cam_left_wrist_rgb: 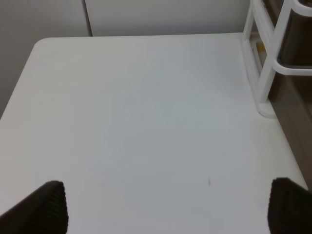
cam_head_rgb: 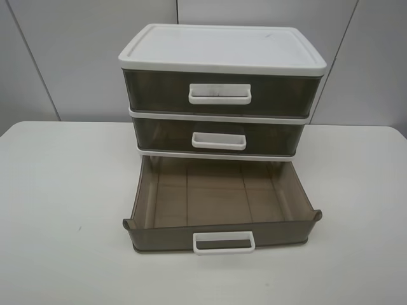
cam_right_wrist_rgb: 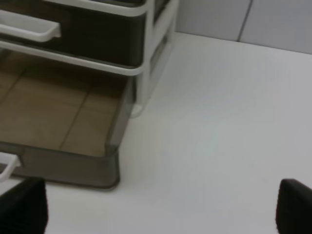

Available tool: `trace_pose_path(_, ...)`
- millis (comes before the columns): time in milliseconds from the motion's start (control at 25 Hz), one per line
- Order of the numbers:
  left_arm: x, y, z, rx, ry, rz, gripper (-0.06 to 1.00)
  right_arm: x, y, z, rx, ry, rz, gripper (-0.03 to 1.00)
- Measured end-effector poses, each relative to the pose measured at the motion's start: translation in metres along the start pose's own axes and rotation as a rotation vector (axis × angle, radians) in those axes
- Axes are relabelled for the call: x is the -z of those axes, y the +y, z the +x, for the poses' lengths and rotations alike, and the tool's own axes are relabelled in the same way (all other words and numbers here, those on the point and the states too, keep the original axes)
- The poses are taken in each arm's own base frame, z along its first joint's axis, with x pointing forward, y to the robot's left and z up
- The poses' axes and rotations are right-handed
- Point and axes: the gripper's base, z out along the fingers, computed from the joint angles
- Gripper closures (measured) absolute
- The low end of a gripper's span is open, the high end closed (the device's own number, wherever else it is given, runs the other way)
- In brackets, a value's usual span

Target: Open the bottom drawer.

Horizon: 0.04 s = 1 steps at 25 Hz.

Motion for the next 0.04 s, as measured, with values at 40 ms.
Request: trace_pose_path(40, 0.0000, 0.0000, 0.0000, 0.000, 0.000, 0.000, 0.16, 0.0002, 0.0003, 0.0001, -0.017, 0.003, 0.033, 0.14)
